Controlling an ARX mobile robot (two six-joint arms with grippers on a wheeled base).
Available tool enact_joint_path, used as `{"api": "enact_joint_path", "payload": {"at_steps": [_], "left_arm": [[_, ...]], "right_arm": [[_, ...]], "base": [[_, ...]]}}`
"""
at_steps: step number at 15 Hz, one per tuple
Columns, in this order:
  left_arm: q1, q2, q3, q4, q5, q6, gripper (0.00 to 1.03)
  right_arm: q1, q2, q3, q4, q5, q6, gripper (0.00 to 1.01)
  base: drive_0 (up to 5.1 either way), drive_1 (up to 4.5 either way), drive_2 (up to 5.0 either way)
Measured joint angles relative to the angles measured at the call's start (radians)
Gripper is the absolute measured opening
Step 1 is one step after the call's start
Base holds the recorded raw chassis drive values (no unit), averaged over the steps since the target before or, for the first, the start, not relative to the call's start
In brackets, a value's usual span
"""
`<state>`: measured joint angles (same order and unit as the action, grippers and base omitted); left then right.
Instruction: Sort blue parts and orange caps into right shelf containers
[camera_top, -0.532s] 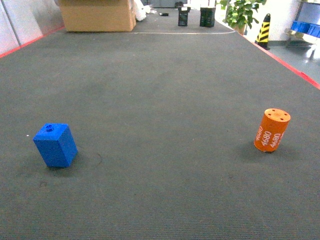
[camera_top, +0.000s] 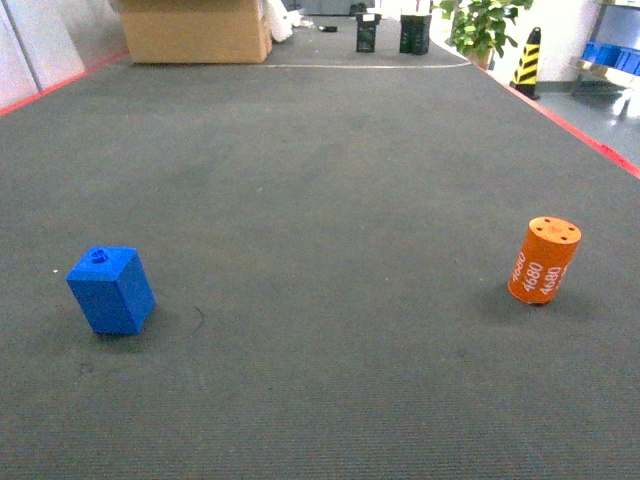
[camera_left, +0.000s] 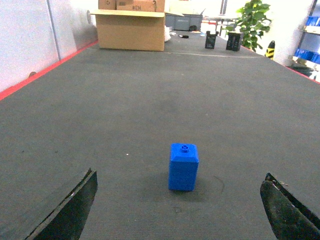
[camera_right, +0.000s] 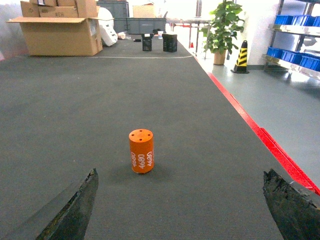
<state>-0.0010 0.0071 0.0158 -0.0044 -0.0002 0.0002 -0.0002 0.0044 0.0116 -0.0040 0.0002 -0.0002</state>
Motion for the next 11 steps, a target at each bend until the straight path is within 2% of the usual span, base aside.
{"api": "enact_joint_path", "payload": {"at_steps": [11], "left_arm": [[0.000,0.000,0.000,0.000,0.000,0.000,0.98]], "right_arm": [[0.000,0.000,0.000,0.000,0.000,0.000,0.98]], "base": [[0.0,0.00,0.0]]}}
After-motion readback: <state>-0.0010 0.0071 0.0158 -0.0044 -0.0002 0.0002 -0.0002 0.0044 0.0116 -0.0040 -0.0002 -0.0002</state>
